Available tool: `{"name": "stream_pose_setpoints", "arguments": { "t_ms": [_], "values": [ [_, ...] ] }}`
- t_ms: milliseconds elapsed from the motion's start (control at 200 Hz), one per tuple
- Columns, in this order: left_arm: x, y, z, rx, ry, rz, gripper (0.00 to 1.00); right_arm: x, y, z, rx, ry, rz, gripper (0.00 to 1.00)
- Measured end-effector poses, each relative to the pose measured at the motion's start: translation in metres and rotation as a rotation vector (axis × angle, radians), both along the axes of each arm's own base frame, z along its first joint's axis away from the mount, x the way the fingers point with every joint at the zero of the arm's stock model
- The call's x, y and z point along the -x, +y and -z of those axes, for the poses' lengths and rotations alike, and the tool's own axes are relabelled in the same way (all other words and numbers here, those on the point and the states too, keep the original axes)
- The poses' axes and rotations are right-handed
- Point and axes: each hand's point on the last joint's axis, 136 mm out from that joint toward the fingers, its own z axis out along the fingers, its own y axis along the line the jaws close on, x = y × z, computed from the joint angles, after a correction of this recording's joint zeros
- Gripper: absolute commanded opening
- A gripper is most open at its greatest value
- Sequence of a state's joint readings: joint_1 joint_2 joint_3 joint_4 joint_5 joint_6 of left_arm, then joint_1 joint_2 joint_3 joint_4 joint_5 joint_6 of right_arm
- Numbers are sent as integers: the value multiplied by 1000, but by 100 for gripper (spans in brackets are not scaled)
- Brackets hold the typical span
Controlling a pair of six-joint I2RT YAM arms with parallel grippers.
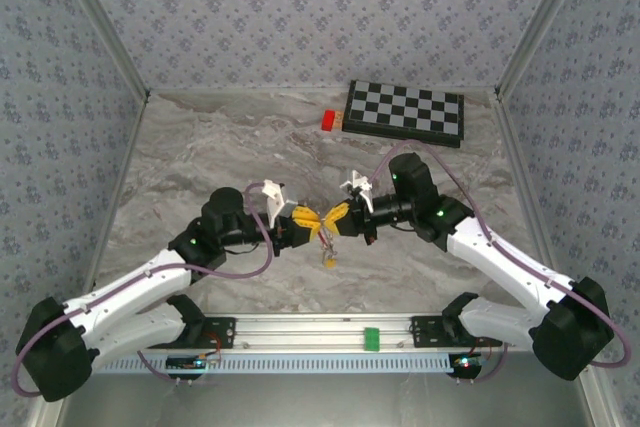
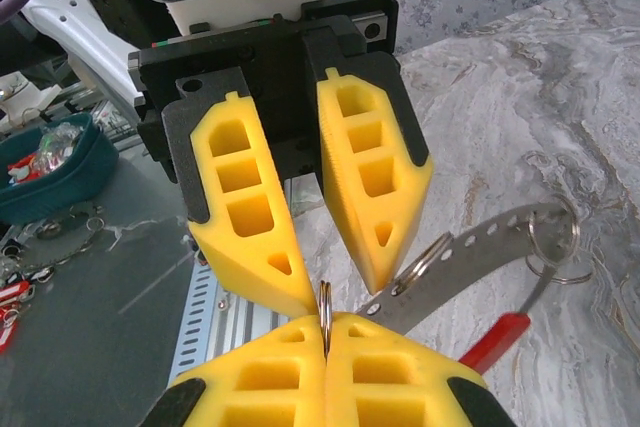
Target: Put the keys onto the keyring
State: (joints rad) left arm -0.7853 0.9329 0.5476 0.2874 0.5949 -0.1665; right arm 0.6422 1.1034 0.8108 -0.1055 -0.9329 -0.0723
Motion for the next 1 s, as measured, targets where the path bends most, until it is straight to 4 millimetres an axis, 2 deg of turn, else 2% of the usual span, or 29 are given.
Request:
{"name": "stream_pose_setpoints", "arguments": {
  "t_ms": [160, 250, 315, 450, 475, 545, 605, 785, 999],
  "values": [
    [0, -2, 1, 3, 3, 11, 22, 2, 1, 0, 0, 1, -8, 0],
    [1, -3, 1, 5, 7, 21, 16, 2, 2, 1, 2, 2, -8, 0],
    [2, -4, 1, 8, 12, 29, 0, 2, 2, 1, 3, 3, -7, 0],
    [4, -5, 1, 11, 18, 38, 0, 1, 1, 2, 6, -2, -1, 0],
    [4, -5, 1, 11, 19, 38, 0, 0, 1, 2, 6, -2, 0, 5],
    [3, -5, 0, 12, 19, 37, 0, -1, 1, 2, 8, -5, 7, 7],
    [3, -5, -2, 20, 15, 35, 0, -2, 1, 0, 5, -11, 16, 19],
    [-2, -6, -16, 71, -11, 12, 0, -6, -8, -13, -65, -56, 77, 21],
    [-6, -5, -29, 138, -25, -13, 0, -17, -17, -13, -131, -47, 164, 22]
  ]
}}
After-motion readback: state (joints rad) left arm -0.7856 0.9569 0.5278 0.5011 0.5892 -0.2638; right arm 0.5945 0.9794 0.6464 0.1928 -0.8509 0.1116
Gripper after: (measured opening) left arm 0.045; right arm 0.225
